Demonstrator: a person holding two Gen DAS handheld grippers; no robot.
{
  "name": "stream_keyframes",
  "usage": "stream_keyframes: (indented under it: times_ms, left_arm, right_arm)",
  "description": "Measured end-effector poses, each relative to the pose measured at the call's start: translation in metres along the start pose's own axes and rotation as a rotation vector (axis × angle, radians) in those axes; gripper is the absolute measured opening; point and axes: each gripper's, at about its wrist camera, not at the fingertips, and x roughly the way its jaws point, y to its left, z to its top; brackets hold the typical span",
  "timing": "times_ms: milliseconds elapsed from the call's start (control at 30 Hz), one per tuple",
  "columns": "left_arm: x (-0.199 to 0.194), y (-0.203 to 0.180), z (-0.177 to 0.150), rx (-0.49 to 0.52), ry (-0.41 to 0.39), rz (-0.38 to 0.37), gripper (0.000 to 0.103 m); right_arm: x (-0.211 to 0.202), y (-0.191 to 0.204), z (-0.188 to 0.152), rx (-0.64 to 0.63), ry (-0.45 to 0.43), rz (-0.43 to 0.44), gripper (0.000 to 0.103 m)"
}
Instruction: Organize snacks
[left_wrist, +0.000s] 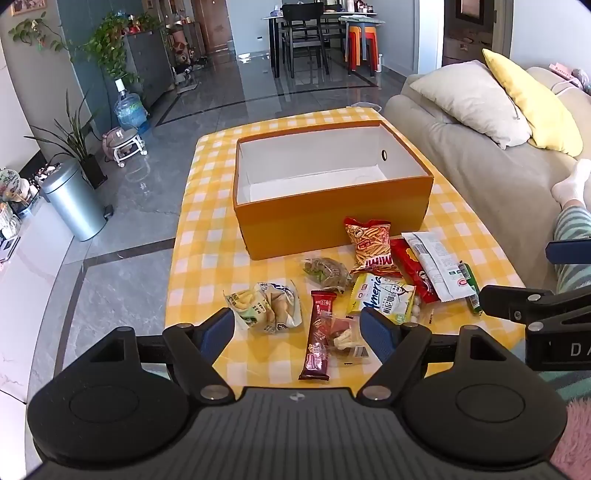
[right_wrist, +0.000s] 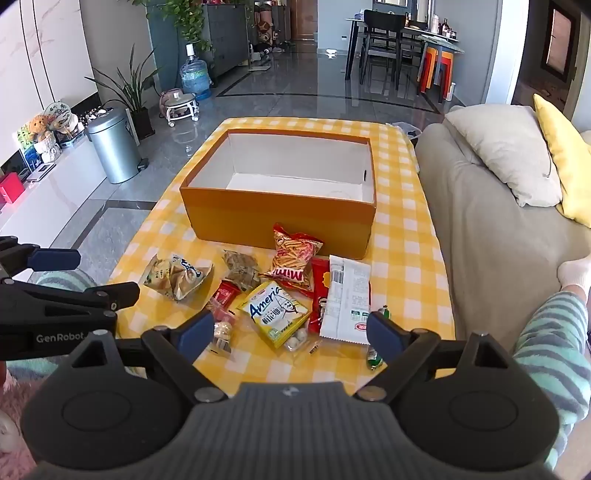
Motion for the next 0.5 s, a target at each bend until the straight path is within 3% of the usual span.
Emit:
stream_keyframes:
  times_ms: [500]
  left_arm:
    - [0.0013,0.0047,-0.003,0.006,0.009,0.01,0.091]
  right_arm:
    - [0.0051,-0.0021,0.0003,0.007,0.022,0.013,0.089]
